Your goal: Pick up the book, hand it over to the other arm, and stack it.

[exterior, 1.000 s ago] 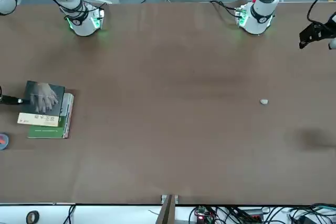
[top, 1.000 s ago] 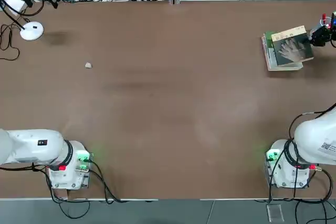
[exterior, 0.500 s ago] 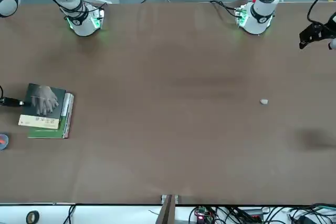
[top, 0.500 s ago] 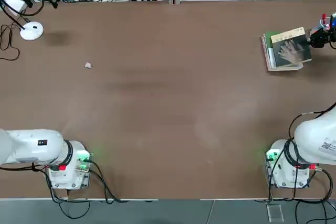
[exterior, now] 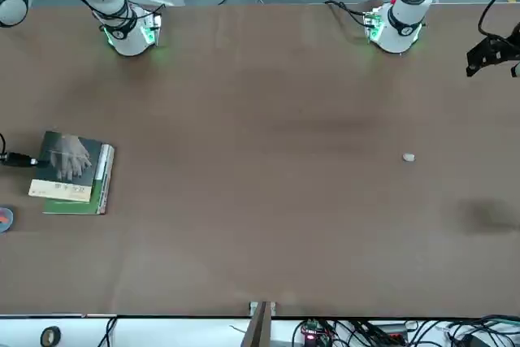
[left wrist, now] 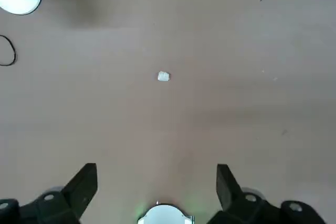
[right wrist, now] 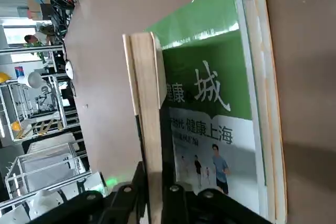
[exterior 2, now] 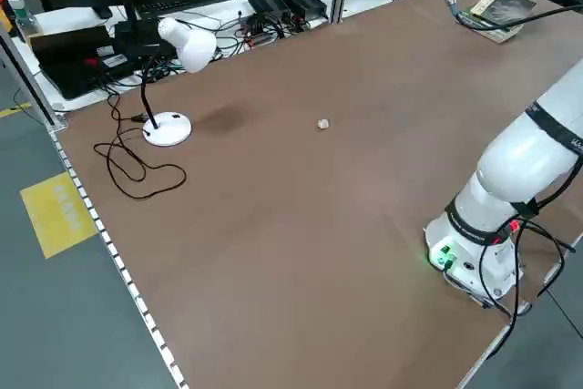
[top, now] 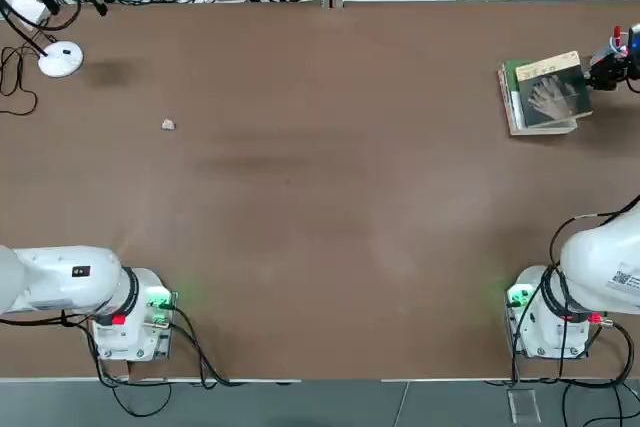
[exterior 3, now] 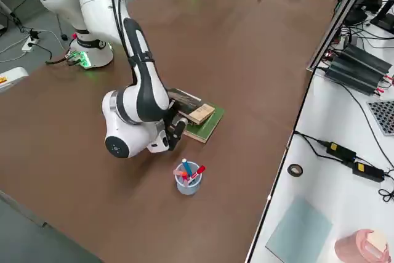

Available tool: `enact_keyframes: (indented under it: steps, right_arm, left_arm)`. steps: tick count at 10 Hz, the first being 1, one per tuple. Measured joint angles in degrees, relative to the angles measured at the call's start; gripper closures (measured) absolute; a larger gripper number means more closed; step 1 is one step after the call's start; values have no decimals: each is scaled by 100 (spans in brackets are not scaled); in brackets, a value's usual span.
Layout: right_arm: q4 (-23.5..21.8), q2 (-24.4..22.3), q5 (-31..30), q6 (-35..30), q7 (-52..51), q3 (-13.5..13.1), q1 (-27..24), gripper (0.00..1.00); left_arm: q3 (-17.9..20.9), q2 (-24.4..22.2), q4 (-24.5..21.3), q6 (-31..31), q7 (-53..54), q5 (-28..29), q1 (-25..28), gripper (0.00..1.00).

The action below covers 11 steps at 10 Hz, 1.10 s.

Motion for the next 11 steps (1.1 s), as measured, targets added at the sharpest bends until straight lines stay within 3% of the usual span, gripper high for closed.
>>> enact_keyframes:
  steps: [11]
  right_arm:
    - [0, 0, 4, 111, -4, 33, 73, 85]
  left_arm:
    - [0, 1, 0, 0, 3, 0, 0, 0]
